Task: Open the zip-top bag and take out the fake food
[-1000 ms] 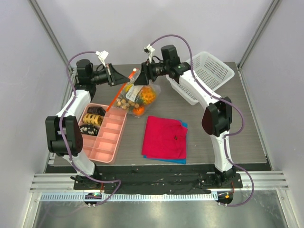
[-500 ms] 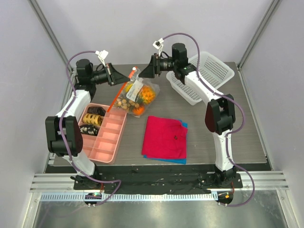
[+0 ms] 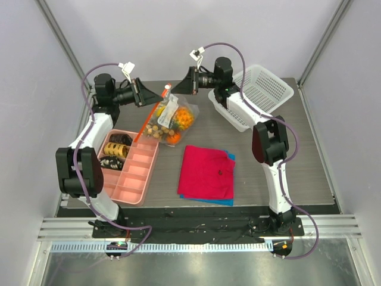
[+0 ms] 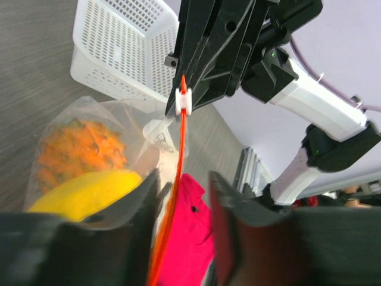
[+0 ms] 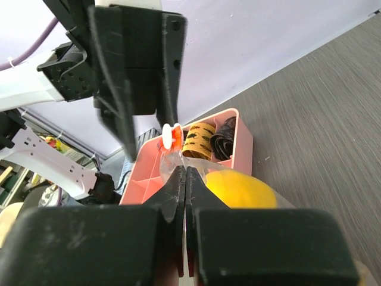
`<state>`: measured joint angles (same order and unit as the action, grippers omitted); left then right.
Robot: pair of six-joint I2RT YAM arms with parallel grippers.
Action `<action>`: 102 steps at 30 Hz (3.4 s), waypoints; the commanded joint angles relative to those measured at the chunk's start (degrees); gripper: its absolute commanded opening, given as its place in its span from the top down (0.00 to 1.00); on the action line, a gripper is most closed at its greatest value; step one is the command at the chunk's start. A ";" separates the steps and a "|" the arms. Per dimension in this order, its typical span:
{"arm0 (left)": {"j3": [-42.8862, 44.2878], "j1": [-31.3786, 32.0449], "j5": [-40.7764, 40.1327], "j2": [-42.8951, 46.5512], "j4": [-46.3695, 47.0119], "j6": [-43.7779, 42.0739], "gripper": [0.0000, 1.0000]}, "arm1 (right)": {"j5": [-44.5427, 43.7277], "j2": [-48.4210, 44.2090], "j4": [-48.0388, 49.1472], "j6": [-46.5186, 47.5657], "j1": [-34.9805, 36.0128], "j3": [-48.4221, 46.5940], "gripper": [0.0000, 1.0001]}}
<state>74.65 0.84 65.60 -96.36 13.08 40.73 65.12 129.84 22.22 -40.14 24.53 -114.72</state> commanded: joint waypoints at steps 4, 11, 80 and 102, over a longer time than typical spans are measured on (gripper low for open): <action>2.25 0.91 -5.57 4.43 2.74 2.51 0.23 | -2.81 -5.03 -4.19 6.64 1.66 -0.77 0.99; 4.44 1.44 -6.80 1.44 6.08 5.41 0.32 | -3.69 -6.79 -5.69 7.36 2.01 -0.51 0.99; -16.54 6.54 -38.88 24.79 -30.75 -8.30 1.00 | -19.86 5.32 3.36 -14.44 -4.58 -11.49 0.99; -5.32 8.57 -43.19 27.11 -36.73 -14.36 0.46 | -2.11 11.14 46.33 -34.83 -3.79 -10.71 0.99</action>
<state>62.52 10.00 25.28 -66.85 -24.16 29.74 59.92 141.60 56.88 -70.63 20.03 -123.85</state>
